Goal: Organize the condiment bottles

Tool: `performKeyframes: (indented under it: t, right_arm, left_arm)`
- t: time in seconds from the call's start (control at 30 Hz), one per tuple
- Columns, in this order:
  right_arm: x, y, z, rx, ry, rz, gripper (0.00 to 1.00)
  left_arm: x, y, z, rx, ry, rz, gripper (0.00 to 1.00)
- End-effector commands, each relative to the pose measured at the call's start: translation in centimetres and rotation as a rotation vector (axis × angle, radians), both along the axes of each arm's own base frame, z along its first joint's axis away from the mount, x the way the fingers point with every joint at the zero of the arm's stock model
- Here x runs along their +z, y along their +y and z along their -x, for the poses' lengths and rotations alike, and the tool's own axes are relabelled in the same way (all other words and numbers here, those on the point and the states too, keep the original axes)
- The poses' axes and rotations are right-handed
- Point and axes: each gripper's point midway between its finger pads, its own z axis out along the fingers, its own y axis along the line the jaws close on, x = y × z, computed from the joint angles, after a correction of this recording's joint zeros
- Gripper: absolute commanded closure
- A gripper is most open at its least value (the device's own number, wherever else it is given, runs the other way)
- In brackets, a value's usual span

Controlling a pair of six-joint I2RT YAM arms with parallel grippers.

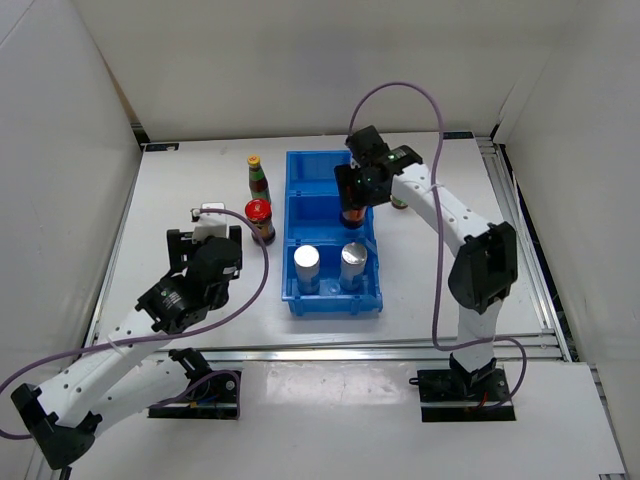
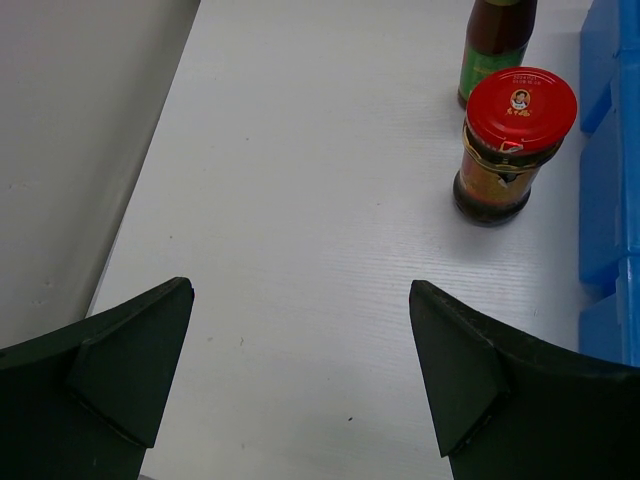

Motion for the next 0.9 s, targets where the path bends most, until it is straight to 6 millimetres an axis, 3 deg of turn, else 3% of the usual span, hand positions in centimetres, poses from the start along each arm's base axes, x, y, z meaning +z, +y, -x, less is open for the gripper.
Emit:
performKeyframes:
  t: [0.0,0.17,0.23,0.3,0.5,0.67,0.7,0.73,0.83,0.87]
  right_arm:
    - [2.6,1.2,-1.0,0.010,-0.078,-0.059,0.91]
    - [-0.2,1.5,-1.1,0.016,-0.025,-0.034,0.91]
    - [-1.0,1.4,-1.3,0.009,-0.014,-0.017,0.85]
    - [-2.6,1.2,-1.4,0.003,0.012,0.011,0.71]
    - [-5.1,0.8,-1.4,-0.017,0.052,0.057,0.64]
    - [-5.9,0.8,-1.4,-0.025,0.070,0.063,0.43]
    - [-5.9,0.7,-1.5,-0.031,0.065,0.070,0.37]
    - [-6.2,0.6,-1.3,-0.038,0.074,0.071,0.22]
    - [-5.8,0.2,-1.5,-0.060,0.056,0.080,0.00]
    - [-5.2,0.2,-1.5,-0.068,0.047,0.067,0.00]
  left_arm:
    - [0.3,0.6,0.1,0.026,-0.021,0.006,0.00]
    - [0.3,0.6,0.1,0.026,-0.021,0.006,0.00]
    - [0.3,0.6,0.1,0.026,-0.021,0.006,0.00]
    - [0.3,0.6,0.1,0.026,-0.021,0.006,0.00]
    - [0.3,0.6,0.1,0.026,-0.021,0.006,0.00]
    - [0.1,0.5,0.0,0.026,-0.015,0.000,0.00]
    - [0.1,0.5,0.0,0.026,-0.015,0.000,0.00]
    - [0.1,0.5,0.0,0.026,-0.015,0.000,0.00]
    - [0.0,0.4,0.0,0.026,-0.008,-0.007,0.00]
    - [0.0,0.4,0.0,0.026,-0.008,-0.007,0.00]
